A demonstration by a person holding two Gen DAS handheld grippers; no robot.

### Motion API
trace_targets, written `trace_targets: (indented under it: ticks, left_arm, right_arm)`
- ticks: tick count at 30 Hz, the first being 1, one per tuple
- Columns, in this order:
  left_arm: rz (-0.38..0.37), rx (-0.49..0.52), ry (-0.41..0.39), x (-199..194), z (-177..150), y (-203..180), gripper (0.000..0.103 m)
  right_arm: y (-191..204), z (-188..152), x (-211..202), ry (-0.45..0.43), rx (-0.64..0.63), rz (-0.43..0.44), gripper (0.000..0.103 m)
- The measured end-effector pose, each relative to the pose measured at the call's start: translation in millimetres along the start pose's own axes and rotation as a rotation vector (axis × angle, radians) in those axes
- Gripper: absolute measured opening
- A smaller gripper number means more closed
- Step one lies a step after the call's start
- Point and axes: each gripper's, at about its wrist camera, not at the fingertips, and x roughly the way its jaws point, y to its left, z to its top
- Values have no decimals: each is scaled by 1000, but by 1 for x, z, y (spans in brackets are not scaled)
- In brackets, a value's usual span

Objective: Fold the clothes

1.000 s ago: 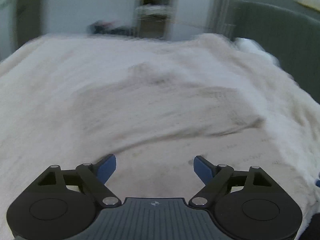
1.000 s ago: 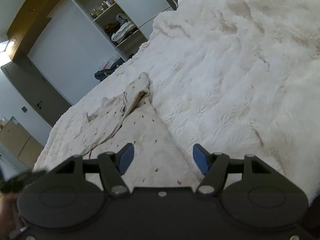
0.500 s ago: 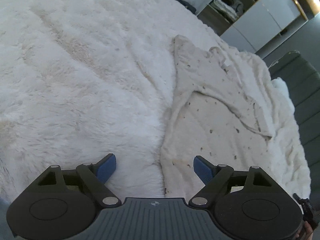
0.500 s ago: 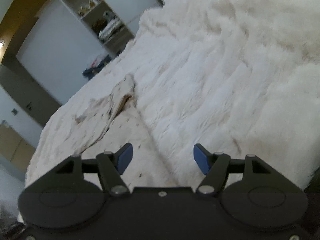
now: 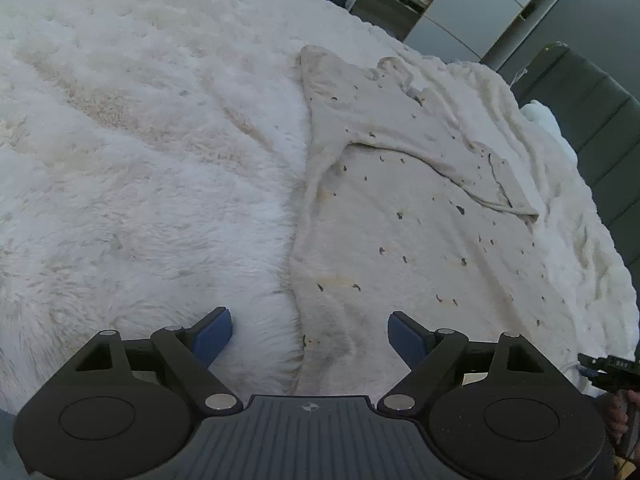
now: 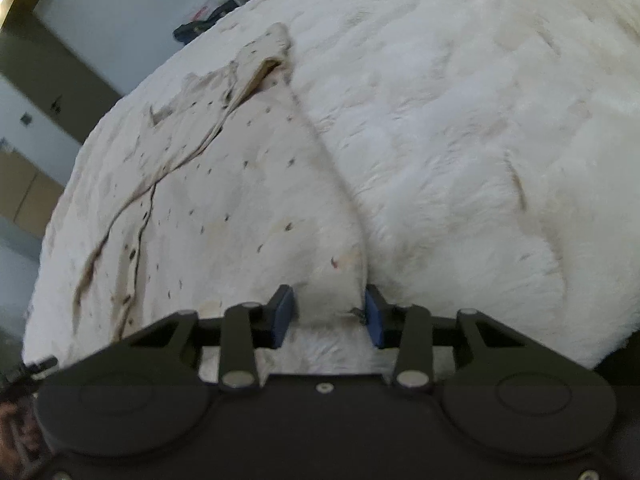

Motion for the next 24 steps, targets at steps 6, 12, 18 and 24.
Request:
trace_targets:
  ticks: [6, 12, 18, 24]
  left_arm:
    - [5, -17, -18, 0, -8, -3, 82]
    - [28, -11, 0, 5, -7, -5, 82]
    - [43, -18, 17, 7, -7, -5, 82]
    - [49, -14, 21, 7, -9, -6, 82]
  right_arm:
    - [1, -3, -10, -40, -10, 4, 37]
    - [-3, -4, -15, -88, 11, 26, 37]
    - [-5, -3, -14, -93, 21, 40, 37]
    - [-8, -2, -14, -90, 32, 54, 37]
